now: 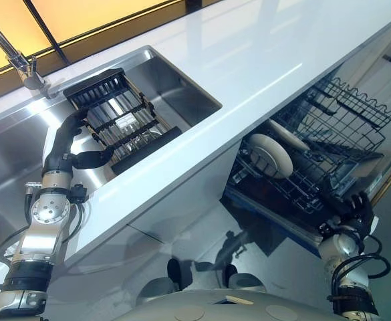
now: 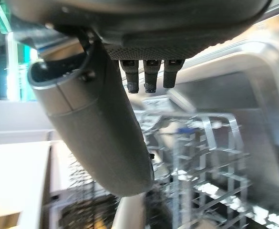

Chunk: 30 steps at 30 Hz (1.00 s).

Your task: Pick up plates and place into dishwasher.

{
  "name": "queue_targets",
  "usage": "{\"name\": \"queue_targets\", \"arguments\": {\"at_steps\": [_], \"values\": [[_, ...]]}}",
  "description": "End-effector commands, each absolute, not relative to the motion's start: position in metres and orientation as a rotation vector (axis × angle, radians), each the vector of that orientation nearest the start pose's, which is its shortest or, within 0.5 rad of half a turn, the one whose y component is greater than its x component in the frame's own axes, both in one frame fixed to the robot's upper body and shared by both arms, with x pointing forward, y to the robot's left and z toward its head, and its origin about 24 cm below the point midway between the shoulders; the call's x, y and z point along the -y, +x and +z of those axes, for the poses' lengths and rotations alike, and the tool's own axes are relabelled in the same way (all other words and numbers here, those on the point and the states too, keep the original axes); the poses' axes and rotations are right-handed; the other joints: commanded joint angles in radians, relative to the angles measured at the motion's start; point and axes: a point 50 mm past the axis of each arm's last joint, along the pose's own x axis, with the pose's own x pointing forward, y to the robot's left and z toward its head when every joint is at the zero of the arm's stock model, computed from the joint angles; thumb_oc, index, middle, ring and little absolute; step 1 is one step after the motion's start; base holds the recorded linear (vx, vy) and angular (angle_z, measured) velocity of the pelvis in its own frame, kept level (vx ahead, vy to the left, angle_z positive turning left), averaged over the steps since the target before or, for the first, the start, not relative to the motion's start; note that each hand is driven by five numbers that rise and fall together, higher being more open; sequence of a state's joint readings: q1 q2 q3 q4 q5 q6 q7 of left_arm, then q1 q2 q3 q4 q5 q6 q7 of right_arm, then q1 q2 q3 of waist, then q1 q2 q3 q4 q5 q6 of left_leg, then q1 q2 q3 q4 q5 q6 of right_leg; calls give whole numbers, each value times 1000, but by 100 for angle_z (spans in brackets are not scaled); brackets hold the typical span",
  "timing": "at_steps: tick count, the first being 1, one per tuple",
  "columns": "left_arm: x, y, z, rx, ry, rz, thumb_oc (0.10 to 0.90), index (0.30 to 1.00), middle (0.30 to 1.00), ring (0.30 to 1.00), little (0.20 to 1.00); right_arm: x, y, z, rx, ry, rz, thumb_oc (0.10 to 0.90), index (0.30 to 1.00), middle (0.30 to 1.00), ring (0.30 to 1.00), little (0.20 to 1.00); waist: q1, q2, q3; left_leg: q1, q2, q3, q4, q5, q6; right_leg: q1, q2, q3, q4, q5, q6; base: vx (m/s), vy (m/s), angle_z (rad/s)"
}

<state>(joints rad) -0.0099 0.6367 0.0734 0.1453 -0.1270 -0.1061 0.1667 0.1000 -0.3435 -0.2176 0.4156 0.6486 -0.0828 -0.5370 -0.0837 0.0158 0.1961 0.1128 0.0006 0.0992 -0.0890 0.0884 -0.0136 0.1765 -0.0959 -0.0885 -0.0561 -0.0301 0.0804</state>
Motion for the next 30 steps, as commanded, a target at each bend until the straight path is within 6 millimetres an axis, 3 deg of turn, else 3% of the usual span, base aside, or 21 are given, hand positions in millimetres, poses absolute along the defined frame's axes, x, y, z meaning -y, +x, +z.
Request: {"name": "queue_targets", "arguments": {"at_steps": [1,16,17,18,30], "values": [[-306,259,100,113,562,280,800,900,900,900,900,334,209,13,-106,245,-949,800,900,900,900,900,31,19,-31,25,-79,8,30,-135,41,-106,58,-40,107,-4,29,3,-4,6],[-306,259,100,113,562,280,800,900,900,900,900,334,209,13,-106,245,-949,800,900,900,900,900,31,19,-31,25,-79,8,30,-135,41,-106,58,-40,107,-4,29,1,-1,1],[-307,259,102,114,563,278,800,900,900,900,900,333,208,9,-128,238,-959,800,900,900,900,900,34,22,-30,24,-80,4,31,-135,41,-106,57,-42,109,-6,27,144,-64,8],[-296,264,106,133,564,227,800,900,900,900,900,317,217,-30,-236,604,-892,800,900,900,900,900,85,67,-9,-1,-94,-63,53,-127,35,-108,41,-79,145,-33,5,155,-62,13],[-293,266,102,115,564,230,800,900,900,900,900,313,224,-35,-299,566,-826,800,900,900,900,900,106,50,-13,9,-93,-81,40,-124,32,-84,49,-89,109,-23,5,34,-3,18]]}}
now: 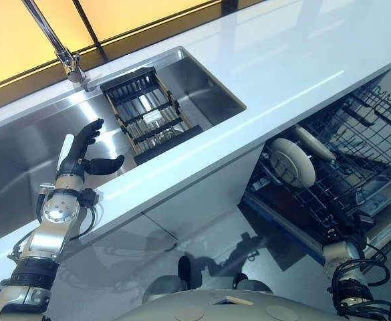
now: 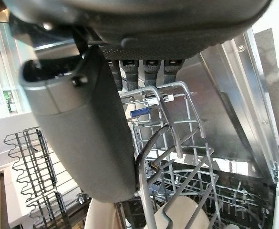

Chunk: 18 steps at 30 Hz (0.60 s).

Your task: Pick up plates and place into dishwasher.

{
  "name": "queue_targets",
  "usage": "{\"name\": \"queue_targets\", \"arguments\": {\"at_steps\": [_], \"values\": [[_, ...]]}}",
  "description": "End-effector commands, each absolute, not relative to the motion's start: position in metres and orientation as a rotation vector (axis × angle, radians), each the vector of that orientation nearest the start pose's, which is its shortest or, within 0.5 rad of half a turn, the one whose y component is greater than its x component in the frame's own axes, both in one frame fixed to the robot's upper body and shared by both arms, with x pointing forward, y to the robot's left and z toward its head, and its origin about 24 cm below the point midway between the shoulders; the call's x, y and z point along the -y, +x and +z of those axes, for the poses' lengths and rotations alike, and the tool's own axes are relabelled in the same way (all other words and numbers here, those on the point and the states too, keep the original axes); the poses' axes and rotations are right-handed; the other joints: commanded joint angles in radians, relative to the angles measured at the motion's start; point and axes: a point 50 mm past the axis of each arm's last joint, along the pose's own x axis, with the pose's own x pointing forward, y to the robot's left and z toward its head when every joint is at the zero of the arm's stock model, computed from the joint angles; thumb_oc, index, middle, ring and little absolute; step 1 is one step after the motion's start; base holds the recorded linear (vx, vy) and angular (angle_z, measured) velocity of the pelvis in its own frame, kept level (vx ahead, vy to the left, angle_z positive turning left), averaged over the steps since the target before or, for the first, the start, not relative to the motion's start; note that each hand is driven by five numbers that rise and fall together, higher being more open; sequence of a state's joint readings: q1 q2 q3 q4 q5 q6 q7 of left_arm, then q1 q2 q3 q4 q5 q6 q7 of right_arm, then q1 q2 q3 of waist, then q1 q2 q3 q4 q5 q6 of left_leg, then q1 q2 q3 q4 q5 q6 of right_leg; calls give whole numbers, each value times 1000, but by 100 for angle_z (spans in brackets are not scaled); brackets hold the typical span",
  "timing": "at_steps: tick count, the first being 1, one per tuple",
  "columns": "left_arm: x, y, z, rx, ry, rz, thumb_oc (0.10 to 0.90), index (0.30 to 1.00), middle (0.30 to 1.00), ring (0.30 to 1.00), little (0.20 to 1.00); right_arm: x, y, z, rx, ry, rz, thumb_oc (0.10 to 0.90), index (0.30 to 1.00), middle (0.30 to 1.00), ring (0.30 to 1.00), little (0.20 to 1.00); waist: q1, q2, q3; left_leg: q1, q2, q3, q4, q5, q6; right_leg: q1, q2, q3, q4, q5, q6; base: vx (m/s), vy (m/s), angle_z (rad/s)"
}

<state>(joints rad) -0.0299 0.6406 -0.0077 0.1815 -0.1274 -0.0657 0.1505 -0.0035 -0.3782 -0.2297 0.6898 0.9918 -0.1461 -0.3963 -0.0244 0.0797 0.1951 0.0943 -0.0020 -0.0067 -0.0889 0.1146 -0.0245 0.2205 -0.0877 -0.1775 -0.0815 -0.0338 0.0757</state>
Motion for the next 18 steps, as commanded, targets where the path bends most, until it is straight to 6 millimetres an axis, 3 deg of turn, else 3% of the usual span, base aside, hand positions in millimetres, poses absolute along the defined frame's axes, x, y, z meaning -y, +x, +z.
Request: {"name": "queue_targets", "arguments": {"at_steps": [1,5,10,17,18], "values": [[-293,266,102,115,564,229,800,900,900,900,900,313,224,-35,-298,566,-825,800,900,900,900,900,48,-14,-11,28,-90,24,40,-150,43,-128,41,-1,134,-19,9,0,0,0],[-292,264,101,113,565,224,800,900,900,900,900,310,227,-32,-278,580,-786,800,900,900,900,900,51,-17,-8,31,-89,19,37,-148,44,-124,43,-1,133,-17,8,0,0,0],[-290,263,100,115,566,219,800,900,900,900,900,298,244,-12,-174,605,-618,800,900,900,900,900,52,-23,-3,35,-87,16,35,-147,45,-119,44,-3,127,-13,9,0,0,0],[-283,266,97,117,562,213,800,900,900,900,900,260,276,41,60,634,-237,800,900,900,900,900,55,-33,-1,40,-86,17,31,-152,49,-114,45,-6,119,-14,12,0,0,0],[-281,268,96,117,560,208,800,900,900,900,900,249,284,58,133,669,-122,800,900,900,900,900,59,-36,-3,42,-86,18,32,-154,48,-111,44,-9,116,-14,13,33,15,-2]]}}
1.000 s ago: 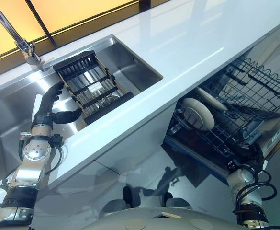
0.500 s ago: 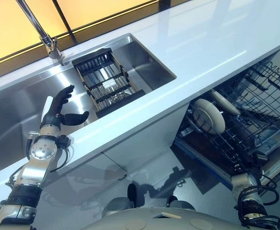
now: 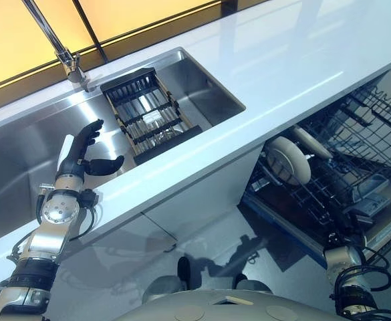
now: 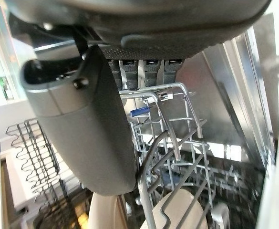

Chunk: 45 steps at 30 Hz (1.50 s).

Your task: Pick up plates and place into dishwasher.

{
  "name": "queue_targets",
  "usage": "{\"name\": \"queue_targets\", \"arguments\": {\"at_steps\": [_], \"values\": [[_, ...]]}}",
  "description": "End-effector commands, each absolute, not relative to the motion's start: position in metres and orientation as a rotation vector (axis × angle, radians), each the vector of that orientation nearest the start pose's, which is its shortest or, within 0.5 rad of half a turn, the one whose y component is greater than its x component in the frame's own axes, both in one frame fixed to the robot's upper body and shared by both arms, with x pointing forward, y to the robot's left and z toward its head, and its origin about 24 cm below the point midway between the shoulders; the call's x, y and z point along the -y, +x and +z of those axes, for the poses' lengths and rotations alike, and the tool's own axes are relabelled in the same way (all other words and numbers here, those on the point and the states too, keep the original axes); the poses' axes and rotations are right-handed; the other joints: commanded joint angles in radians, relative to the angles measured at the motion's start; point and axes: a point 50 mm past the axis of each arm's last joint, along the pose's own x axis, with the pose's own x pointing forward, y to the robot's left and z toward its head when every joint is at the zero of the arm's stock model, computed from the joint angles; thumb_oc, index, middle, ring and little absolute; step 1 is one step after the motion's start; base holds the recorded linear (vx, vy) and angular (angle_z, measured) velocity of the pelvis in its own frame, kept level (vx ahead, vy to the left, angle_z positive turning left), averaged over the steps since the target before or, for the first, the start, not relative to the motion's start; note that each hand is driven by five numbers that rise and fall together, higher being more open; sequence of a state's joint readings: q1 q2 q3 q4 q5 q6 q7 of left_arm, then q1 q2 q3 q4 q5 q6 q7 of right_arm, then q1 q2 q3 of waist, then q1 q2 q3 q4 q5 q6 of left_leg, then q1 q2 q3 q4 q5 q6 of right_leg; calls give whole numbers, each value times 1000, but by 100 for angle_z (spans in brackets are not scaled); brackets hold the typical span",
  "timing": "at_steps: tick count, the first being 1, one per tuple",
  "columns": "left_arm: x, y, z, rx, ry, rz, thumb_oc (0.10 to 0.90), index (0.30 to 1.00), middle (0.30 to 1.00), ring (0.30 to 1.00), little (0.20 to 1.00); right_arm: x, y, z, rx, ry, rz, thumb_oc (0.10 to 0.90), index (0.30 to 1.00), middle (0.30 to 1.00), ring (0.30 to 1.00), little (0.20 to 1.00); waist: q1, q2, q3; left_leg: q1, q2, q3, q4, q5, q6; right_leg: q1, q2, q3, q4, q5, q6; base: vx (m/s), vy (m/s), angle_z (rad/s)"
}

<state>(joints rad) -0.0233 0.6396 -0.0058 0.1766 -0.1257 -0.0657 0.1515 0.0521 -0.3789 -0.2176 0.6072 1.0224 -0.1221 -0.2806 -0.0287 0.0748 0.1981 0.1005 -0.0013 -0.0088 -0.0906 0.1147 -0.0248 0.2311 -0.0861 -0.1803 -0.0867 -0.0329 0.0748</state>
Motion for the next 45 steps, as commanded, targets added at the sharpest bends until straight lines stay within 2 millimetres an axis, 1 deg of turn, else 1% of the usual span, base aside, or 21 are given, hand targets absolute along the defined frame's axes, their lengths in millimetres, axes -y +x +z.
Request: {"name": "queue_targets", "arguments": {"at_steps": [1,4,7,8,9,13,18,21,23,26,29,30,31,33,35,37,38,39,41,44,45], "values": [[-280,269,96,116,559,206,800,900,900,900,900,244,287,66,166,679,-75,800,900,900,900,900,66,-32,-7,36,-87,19,33,-155,49,-119,42,-7,118,-16,14,47,16,-1],[-276,275,96,109,560,188,800,900,900,900,900,225,302,97,270,741,82,800,900,900,900,900,78,-38,-15,40,-88,16,32,-158,47,-108,40,-14,107,-16,16,53,10,0],[-274,280,95,100,559,172,800,900,900,900,900,210,316,122,324,760,155,800,900,900,900,900,93,-42,-27,42,-89,11,33,-161,44,-98,38,-25,94,-12,16,66,15,1],[-274,281,95,100,556,171,800,900,900,900,900,206,320,130,342,754,174,800,900,900,900,900,100,-44,-31,35,-91,10,39,-155,44,-99,36,-30,88,-3,14,49,24,2],[-274,281,95,99,557,170,800,900,900,900,900,202,322,135,350,750,186,800,900,900,900,900,104,-45,-35,36,-91,8,38,-156,44,-96,36,-33,83,-2,12,38,22,5],[-273,281,95,94,559,167,800,900,900,900,900,199,329,149,366,716,192,800,900,900,900,900,127,-51,-49,38,-94,-5,37,-155,43,-83,35,-48,70,-1,9,60,18,9],[-277,278,92,89,551,178,800,900,900,900,900,194,336,168,397,665,200,800,900,900,900,900,150,-59,-64,40,-96,-20,35,-154,41,-72,37,-62,68,-9,0,45,35,7],[-280,275,90,81,548,180,800,900,900,900,900,196,337,172,408,648,172,800,900,900,900,900,161,-63,-74,40,-98,-28,34,-154,41,-69,37,-71,72,-15,-4,33,35,15],[-282,273,87,74,546,181,800,900,900,900,900,201,337,171,405,636,133,800,900,900,900,900,164,-65,-77,41,-98,-31,34,-154,42,-69,37,-73,77,-18,-5,18,31,14],[-285,269,84,67,543,190,800,900,900,900,900,214,334,167,403,572,7,800,900,900,900,900,164,-67,-79,45,-99,-32,33,-155,45,-70,36,-74,87,-22,-6,-5,31,22],[-289,265,83,62,540,209,800,900,900,900,900,233,327,159,372,493,-148,800,900,900,900,900,153,-68,-81,50,-99,-27,26,-155,47,-72,38,-68,87,-20,-4,-25,33,4],[-291,263,83,63,536,221,800,900,900,900,900,242,323,155,354,457,-204,800,900,900,900,900,145,-69,-80,52,-98,-21,24,-154,47,-74,38,-63,86,-18,-3,-30,34,1],[-291,262,83,63,535,225,800,900,900,900,900,245,321,154,349,440,-224,800,900,900,900,900,143,-69,-81,52,-97,-18,23,-154,47,-75,38,-60,85,-17,-2,-36,37,0],[-294,259,83,65,531,246,800,900,900,900,900,264,309,145,332,365,-307,800,900,900,900,900,124,-70,-79,56,-94,-7,19,-156,47,-80,39,-48,87,-14,1,-42,38,0],[-294,258,82,65,529,256,800,900,900,900,900,272,303,141,328,323,-344,800,900,900,900,900,115,-71,-78,58,-93,-2,17,-156,48,-83,40,-40,88,-12,3,-43,33,-1],[-299,256,83,60,527,274,800,900,900,900,900,291,290,137,322,246,-412,800,900,900,900,900,94,-75,-77,62,-91,13,11,-159,49,-87,41,-23,85,-6,9,-65,28,-4],[-300,255,83,60,527,278,800,900,900,900,900,296,287,137,322,226,-427,800,900,900,900,900,89,-77,-77,64,-91,17,10,-160,48,-88,41,-19,84,-4,11,-73,8,-8],[-305,253,83,58,528,293,800,900,900,900,900,305,280,136,327,196,-448,800,900,900,900,900,76,-80,-75,66,-89,27,9,-161,48,-91,41,-9,82,1,15,-79,5,-10],[-311,249,84,56,528,314,800,900,900,900,900,316,271,138,343,157,-481,800,900,900,900,900,60,-85,-73,68,-86,43,7,-163,47,-94,43,6,77,7,19,-85,-1,-12],[-320,244,83,50,532,350,800,900,900,900,900,339,253,146,393,145,-574,800,900,900,900,900,29,-92,-69,70,-82,71,4,-166,44,-102,45,31,70,20,28,-83,-14,-15],[-322,243,83,49,533,357,800,900,900,900,900,343,249,147,406,140,-596,800,900,900,900,900,23,-94,-68,69,-81,77,4,-166,43,-103,46,36,69,21,29,-70,-12,-20]]}}
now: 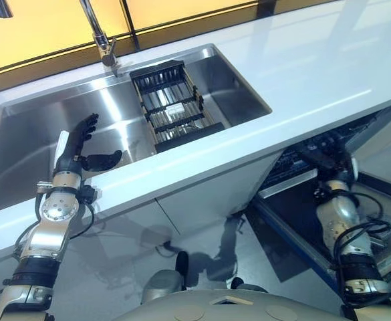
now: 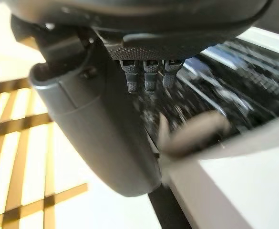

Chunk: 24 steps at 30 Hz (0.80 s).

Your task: Pick up plates and place into dishwasher.

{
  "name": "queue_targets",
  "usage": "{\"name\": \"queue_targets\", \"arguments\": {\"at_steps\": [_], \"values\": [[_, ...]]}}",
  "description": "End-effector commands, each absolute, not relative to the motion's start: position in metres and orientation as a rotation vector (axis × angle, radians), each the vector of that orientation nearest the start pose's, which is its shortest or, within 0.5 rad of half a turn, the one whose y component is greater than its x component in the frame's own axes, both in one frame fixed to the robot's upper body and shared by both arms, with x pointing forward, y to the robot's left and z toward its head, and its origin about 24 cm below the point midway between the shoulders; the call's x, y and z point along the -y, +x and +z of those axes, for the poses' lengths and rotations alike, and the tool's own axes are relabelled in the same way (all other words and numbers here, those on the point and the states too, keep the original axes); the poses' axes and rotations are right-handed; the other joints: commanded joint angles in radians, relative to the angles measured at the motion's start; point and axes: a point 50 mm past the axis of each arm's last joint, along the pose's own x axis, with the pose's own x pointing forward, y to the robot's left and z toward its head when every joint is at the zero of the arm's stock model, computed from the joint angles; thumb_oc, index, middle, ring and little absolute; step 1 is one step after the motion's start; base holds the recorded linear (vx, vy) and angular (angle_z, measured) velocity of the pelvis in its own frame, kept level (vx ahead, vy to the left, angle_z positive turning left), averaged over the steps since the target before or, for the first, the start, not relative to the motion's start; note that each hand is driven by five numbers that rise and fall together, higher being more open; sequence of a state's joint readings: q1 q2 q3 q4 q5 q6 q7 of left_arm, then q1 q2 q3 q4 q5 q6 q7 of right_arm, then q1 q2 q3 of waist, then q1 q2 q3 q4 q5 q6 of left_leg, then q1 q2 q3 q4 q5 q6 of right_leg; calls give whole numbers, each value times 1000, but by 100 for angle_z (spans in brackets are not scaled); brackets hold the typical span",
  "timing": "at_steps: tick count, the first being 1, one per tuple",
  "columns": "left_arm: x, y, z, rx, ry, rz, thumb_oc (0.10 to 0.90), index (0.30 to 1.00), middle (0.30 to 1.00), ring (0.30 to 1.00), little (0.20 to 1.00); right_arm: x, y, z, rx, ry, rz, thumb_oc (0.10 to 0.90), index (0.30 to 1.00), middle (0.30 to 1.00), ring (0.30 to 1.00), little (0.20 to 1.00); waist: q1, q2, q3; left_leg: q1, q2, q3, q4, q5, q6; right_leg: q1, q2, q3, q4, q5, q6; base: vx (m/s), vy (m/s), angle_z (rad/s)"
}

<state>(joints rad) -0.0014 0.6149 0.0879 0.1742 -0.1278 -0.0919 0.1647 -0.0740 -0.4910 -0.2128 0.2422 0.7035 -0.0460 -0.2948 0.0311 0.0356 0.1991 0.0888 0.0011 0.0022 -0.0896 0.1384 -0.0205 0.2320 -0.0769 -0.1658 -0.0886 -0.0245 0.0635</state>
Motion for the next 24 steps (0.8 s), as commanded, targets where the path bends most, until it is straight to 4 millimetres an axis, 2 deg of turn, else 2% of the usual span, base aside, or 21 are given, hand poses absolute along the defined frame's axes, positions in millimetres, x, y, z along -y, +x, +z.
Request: {"name": "queue_targets", "arguments": {"at_steps": [1,4,9,18,21,24], "values": [[-322,242,83,48,534,360,800,900,900,900,900,346,247,149,415,136,-612,800,900,900,900,900,-40,-55,-69,81,-82,70,3,-190,38,-105,37,25,71,14,41,-59,-7,-27],[-327,241,84,48,535,376,800,900,900,900,900,361,235,153,446,117,-697,800,900,900,900,900,-59,-56,-69,77,-80,86,3,-191,36,-118,41,45,75,17,44,-70,-7,-21],[-331,241,87,55,536,382,800,900,900,900,900,378,218,146,422,88,-842,800,900,900,900,900,-83,-56,-71,72,-75,113,4,-191,37,-134,42,62,87,16,48,-50,-18,-23],[-333,246,95,72,557,369,800,900,900,900,900,400,193,115,292,24,-1060,800,900,900,900,900,-108,-50,-69,67,-73,143,5,-193,40,-152,44,74,98,19,52,-20,-50,-13],[-333,248,96,72,566,366,800,900,900,900,900,415,175,99,259,60,-1256,800,900,900,900,900,-114,-42,-65,70,-72,147,5,-203,39,-150,44,74,95,12,57,27,-73,-4],[-333,251,97,68,569,361,800,900,900,900,900,421,163,90,259,85,-1403,800,900,900,900,900,-116,-31,-54,67,-73,147,9,-202,40,-157,42,77,99,16,59,37,-83,-5]]}}
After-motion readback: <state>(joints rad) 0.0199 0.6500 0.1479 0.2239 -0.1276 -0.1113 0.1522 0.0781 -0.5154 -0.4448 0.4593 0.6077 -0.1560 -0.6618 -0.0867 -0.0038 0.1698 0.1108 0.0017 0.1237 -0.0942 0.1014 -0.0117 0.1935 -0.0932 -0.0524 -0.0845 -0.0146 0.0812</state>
